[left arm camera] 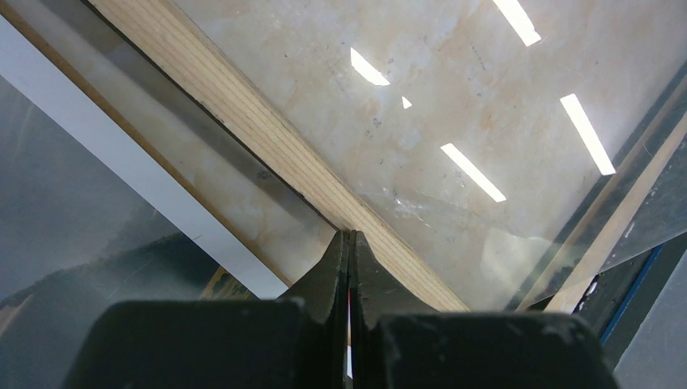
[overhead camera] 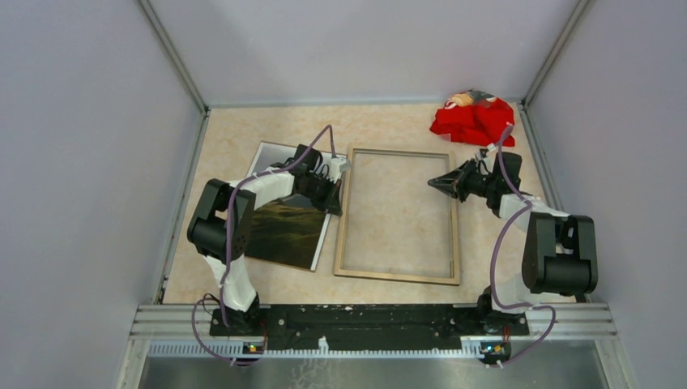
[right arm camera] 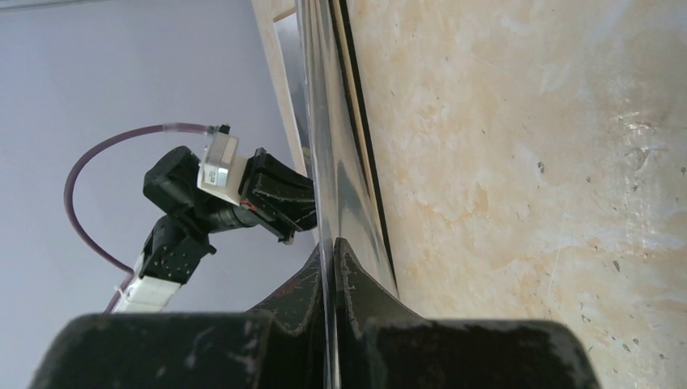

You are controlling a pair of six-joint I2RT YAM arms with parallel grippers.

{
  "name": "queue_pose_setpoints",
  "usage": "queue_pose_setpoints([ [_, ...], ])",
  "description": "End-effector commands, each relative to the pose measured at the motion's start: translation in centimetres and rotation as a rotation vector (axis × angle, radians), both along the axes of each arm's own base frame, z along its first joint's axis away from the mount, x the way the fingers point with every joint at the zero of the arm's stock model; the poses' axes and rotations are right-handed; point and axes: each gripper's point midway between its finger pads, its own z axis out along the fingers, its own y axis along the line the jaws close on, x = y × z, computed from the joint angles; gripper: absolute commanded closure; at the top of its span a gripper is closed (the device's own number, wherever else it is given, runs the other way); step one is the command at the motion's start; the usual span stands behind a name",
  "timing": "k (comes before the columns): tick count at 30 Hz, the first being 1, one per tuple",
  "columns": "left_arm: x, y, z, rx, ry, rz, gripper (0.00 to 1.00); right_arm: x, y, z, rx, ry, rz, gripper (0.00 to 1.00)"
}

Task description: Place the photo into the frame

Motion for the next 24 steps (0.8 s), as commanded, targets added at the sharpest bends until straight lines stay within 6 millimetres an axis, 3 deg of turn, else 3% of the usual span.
queue_pose_setpoints([
  [1,-0.5,1.1,-2.0,0.075,0.019,0.001,1.0,0.3,-0.5,-0.6,-0.009,-0.004,-0.02,1.0],
  [11,-0.5,1.0,-2.1,0.073,0.019,0.001,1.0,-0.2,-0.5,-2.2,-0.017,0.053,-0.012,1.0],
  [24,-0.5,0.8,-2.1,0.071,0.022,-0.001,1.0,-1.5,-0.3,-1.8,-0.015,0.062,0.008,1.0],
])
